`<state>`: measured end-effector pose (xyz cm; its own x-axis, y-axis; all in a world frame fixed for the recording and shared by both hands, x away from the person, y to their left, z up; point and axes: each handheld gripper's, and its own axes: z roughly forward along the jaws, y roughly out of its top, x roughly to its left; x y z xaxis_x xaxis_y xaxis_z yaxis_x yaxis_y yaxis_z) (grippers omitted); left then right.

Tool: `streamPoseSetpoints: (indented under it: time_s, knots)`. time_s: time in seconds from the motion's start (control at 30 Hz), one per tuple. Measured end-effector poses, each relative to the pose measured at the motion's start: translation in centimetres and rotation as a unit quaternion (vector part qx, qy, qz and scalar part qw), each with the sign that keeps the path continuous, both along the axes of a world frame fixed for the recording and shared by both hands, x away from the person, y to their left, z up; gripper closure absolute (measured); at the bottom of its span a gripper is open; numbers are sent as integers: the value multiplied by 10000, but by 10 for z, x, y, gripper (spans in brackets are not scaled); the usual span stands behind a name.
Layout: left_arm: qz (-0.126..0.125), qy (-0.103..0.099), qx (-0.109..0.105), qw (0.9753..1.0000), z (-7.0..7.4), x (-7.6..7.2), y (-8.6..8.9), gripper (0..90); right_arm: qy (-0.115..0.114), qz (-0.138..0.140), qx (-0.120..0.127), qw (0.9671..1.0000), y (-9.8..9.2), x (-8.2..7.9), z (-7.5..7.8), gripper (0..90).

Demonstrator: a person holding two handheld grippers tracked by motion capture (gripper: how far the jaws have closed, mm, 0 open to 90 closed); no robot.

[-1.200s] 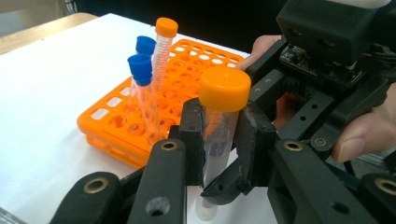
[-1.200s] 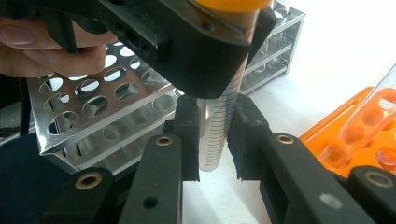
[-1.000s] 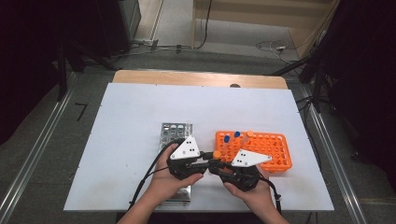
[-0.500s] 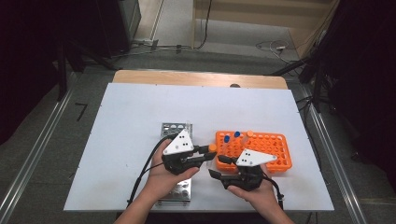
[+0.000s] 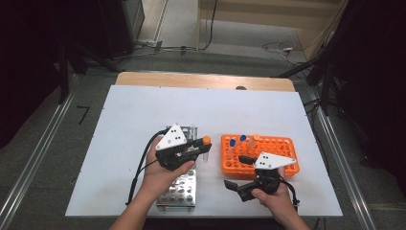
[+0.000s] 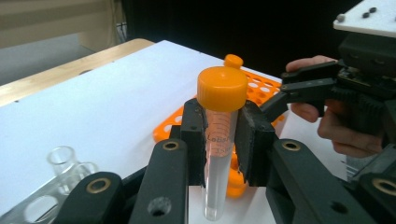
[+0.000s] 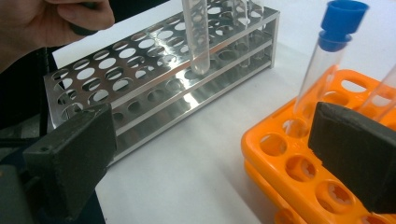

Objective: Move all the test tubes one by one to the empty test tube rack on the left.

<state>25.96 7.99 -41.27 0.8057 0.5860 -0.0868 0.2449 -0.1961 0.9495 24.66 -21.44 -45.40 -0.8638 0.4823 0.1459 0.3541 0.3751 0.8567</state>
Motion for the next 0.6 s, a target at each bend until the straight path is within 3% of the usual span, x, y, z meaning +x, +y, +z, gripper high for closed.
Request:
streamPoseSetpoints:
  time_s: [0.3,0.6]
  knots:
    - [322,-85,-54,9994,5,7,16,754,-21,-96,36,9999,-16,-1,2,0]
    - [775,-161,-170,9967,3,14,29,754,-52,-248,46,9997,-27,1,2,0]
